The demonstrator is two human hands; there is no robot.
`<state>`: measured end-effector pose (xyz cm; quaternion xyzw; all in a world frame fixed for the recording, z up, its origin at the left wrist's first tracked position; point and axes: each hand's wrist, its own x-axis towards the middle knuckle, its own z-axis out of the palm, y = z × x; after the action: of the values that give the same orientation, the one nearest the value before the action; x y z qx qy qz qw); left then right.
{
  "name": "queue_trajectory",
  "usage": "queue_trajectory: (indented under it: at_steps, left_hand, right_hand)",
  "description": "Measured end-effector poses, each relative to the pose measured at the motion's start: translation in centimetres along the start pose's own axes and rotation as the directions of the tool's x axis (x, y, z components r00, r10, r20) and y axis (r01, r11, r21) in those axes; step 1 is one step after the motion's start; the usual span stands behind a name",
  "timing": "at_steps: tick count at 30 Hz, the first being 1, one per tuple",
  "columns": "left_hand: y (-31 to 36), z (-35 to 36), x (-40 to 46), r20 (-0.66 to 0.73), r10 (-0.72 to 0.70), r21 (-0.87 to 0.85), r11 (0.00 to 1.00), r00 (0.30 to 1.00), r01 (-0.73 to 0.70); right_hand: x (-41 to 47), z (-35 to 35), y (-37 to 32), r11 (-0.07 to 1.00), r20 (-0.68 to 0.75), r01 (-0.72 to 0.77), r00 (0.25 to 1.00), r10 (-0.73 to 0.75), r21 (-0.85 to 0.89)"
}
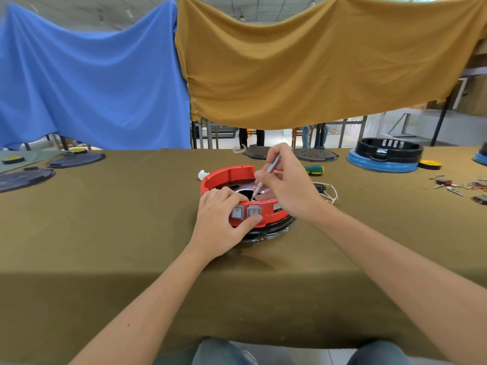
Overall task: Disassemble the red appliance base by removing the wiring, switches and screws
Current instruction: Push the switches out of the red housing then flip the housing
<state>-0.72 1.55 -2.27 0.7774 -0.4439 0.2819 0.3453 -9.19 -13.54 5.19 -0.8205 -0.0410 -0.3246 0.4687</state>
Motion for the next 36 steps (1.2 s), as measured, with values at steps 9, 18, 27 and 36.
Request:
queue_trajectory:
  at_steps: [9,18,27,36]
  left_hand:
    - [-0.1,0.2,0.0,-0.001,-0.001,-0.001,1.000,1.000,0.001]
    - [-0.3,0.2,0.1,0.007,0.022,-0.015,1.000,1.000,-0.021]
    - [-0.3,0.1,0.0,0.021,0.022,-0.020,1.000,1.000,-0.021]
    - [-0.1,0.2,0.0,-0.025,0.010,-0.018,1.000,1.000,-0.010]
  right_hand:
    - [-0.2,1.3,-1.1,0.906,0.295,0.241,0.945,-0.138,-0.349]
    - [2.8,2.0,-3.2,0.804,0.496,0.227,0.863,0.096,-0.549]
    - [3.8,2.2,-3.6,0.793,0.530,0.213,0.833,0.159,-0.571]
    - [0.6,1.6,-2.2,0.810,0.449,0.295,0.892,-0.044,-0.506]
